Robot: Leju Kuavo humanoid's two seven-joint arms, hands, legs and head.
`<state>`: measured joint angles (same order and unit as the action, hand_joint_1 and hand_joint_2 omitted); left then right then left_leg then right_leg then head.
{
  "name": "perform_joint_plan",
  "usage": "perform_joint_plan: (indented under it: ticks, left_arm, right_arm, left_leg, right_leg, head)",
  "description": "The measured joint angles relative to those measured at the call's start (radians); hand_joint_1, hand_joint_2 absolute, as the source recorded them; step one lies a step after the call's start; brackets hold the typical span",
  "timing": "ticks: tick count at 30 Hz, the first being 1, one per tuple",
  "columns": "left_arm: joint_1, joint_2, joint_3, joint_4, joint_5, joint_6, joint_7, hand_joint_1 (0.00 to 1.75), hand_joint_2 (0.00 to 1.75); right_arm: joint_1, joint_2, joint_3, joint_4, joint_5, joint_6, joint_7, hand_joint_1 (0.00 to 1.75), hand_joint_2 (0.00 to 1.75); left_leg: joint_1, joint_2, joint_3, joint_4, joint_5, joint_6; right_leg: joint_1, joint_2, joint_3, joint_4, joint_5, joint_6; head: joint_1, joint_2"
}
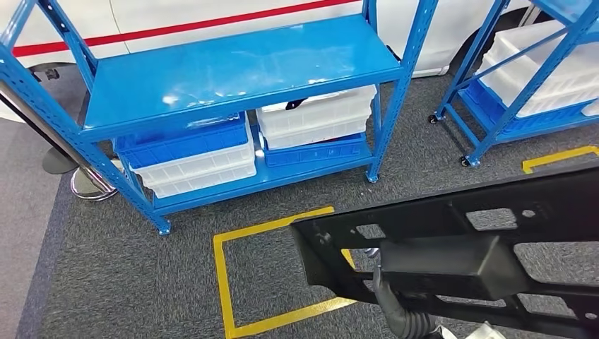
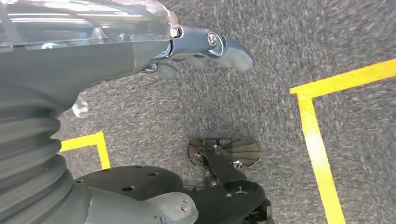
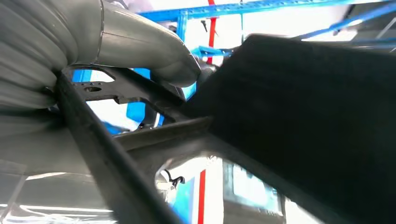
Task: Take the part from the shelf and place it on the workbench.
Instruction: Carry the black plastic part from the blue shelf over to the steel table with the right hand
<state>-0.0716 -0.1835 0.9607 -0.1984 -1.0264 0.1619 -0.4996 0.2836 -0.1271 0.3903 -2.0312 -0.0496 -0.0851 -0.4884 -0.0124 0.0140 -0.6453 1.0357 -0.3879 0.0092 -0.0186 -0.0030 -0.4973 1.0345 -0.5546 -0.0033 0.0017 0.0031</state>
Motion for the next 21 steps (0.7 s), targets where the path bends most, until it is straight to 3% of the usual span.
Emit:
perform_joint_plan:
  ticks: [1, 2, 3, 5, 6, 7, 8, 9, 11, 13, 14, 16, 17, 19, 21]
  left_arm:
    - [0.001, 0.001, 0.000, 0.000, 0.000, 0.002, 0.000, 0.00, 1.75]
    - [0.003, 0.001, 0.000, 0.000, -0.001, 0.004, 0.001, 0.00, 1.75]
    - [0.004, 0.002, 0.001, 0.000, -0.001, 0.005, 0.002, 0.00, 1.75]
    - [0.005, 0.002, 0.001, 0.000, -0.002, 0.005, 0.003, 0.00, 1.75]
    - [0.006, 0.002, 0.001, 0.000, -0.003, 0.004, 0.003, 0.00, 1.75]
    - [0.005, 0.003, 0.001, 0.000, -0.004, 0.004, 0.003, 0.00, 1.75]
    - [0.005, 0.003, 0.001, 0.000, -0.005, 0.003, 0.002, 0.00, 1.75]
    - [0.005, 0.003, 0.001, 0.000, -0.006, 0.003, 0.002, 0.00, 1.75]
    - [0.003, 0.004, 0.001, 0.000, -0.008, 0.002, 0.001, 0.00, 1.75]
    - [0.000, 0.006, 0.001, 0.000, -0.011, 0.001, 0.000, 0.00, 1.75]
    - [0.000, 0.007, 0.001, 0.000, -0.012, 0.001, 0.001, 0.00, 1.75]
    - [0.000, 0.007, 0.001, 0.000, -0.014, 0.000, 0.003, 0.00, 1.75]
    - [0.001, 0.007, 0.001, 0.000, -0.015, -0.001, 0.005, 0.00, 1.75]
    - [0.002, 0.007, 0.001, 0.000, -0.016, -0.003, 0.008, 0.00, 1.75]
    - [0.002, 0.008, 0.001, 0.000, -0.017, -0.005, 0.009, 0.00, 1.75]
  right_arm:
    - [0.003, 0.003, -0.004, -0.002, -0.001, -0.002, -0.001, 1.75, 1.75]
    - [0.006, 0.006, -0.008, -0.002, -0.001, -0.002, -0.001, 1.75, 1.75]
    - [0.008, 0.008, -0.010, -0.002, -0.002, -0.002, -0.001, 1.75, 1.75]
    - [0.012, 0.013, -0.012, -0.003, -0.002, -0.003, -0.001, 1.75, 1.75]
    - [0.013, 0.014, -0.013, -0.002, 0.000, -0.003, 0.000, 1.75, 1.75]
    - [0.014, 0.015, -0.013, -0.002, 0.002, -0.003, 0.001, 1.75, 1.75]
    - [0.015, 0.016, -0.013, -0.002, 0.005, -0.003, 0.002, 1.75, 1.75]
    - [0.016, 0.016, -0.014, -0.002, 0.007, -0.003, 0.002, 1.75, 1.75]
    - [0.020, 0.018, -0.014, -0.002, 0.009, -0.003, 0.004, 1.75, 1.75]
    - [0.024, 0.020, -0.014, -0.002, 0.011, -0.003, 0.004, 1.75, 1.75]
    - [0.026, 0.020, -0.014, -0.002, 0.012, -0.003, 0.004, 1.75, 1.75]
    - [0.032, 0.021, -0.013, -0.002, 0.014, -0.003, 0.004, 1.75, 1.75]
    - [0.036, 0.022, -0.012, -0.002, 0.015, -0.003, 0.004, 1.75, 1.75]
    - [0.044, 0.022, -0.011, -0.001, 0.017, -0.005, 0.005, 1.75, 1.75]
    - [0.049, 0.022, -0.011, -0.001, 0.018, -0.009, 0.005, 1.75, 1.75]
  left_leg:
    - [0.002, -0.001, -0.005, 0.003, -0.002, -0.005]
    - [0.005, -0.003, -0.012, 0.016, -0.022, -0.011]
    - [0.007, -0.004, -0.022, 0.048, -0.061, -0.017]
    - [0.012, -0.006, -0.049, 0.161, -0.170, -0.027]
    - [0.013, -0.006, -0.056, 0.222, -0.206, -0.030]
    - [0.014, -0.006, -0.052, 0.262, -0.216, -0.031]
    - [0.014, -0.006, -0.034, 0.272, -0.201, -0.030]
    - [0.014, -0.006, 0.001, 0.247, -0.173, -0.027]
    - [0.012, -0.009, 0.113, 0.113, -0.135, -0.018]
    - [0.007, -0.012, 0.204, -0.027, -0.149, -0.009]
    - [0.003, -0.013, 0.221, -0.062, -0.157, -0.005]
    - [0.002, -0.011, 0.217, -0.082, -0.140, 0.003]
    - [0.004, -0.009, 0.212, -0.088, -0.126, 0.010]
    - [0.008, -0.004, 0.193, -0.093, -0.101, 0.021]
    - [0.004, -0.003, 0.158, -0.079, -0.085, 0.027]
  right_leg:
    - [0.000, -0.002, -0.008, -0.001, 0.009, -0.010]
    - [-0.001, -0.004, -0.017, -0.002, 0.019, -0.019]
    - [-0.002, -0.005, -0.029, -0.003, 0.031, -0.026]
    - [-0.001, -0.007, -0.058, -0.002, 0.055, -0.032]
    - [0.000, -0.007, -0.074, -0.001, 0.068, -0.032]
    - [0.001, -0.008, -0.091, 0.000, 0.080, -0.032]
    - [0.002, -0.008, -0.107, 0.002, 0.091, -0.031]
    - [0.002, -0.008, -0.122, 0.003, 0.101, -0.029]
    - [0.002, -0.008, -0.144, 0.005, 0.121, -0.024]
    - [0.002, -0.008, -0.155, 0.002, 0.142, -0.014]
    - [0.000, -0.009, -0.156, -0.002, 0.153, -0.008]
    - [-0.003, -0.009, -0.159, -0.013, 0.169, 0.005]
    - [-0.003, -0.008, -0.163, -0.007, 0.157, 0.010]
    - [-0.002, -0.003, -0.188, 0.061, 0.079, 0.016]
    - [-0.002, -0.001, -0.222, 0.189, -0.009, 0.019]
  head:
    - [0.001, 0.000]
    - [0.001, 0.000]
    - [0.000, 0.000]
    - [-0.001, 0.000]
    - [-0.002, 0.000]
    - [-0.001, 0.000]
    - [-0.001, 0.000]
    - [-0.001, 0.000]
    - [-0.002, 0.000]
    - [-0.001, 0.000]
    - [-0.002, 0.000]
    - [-0.003, 0.000]
    - [-0.003, 0.000]
    - [0.001, 0.000]
    - [0.002, 0.000]
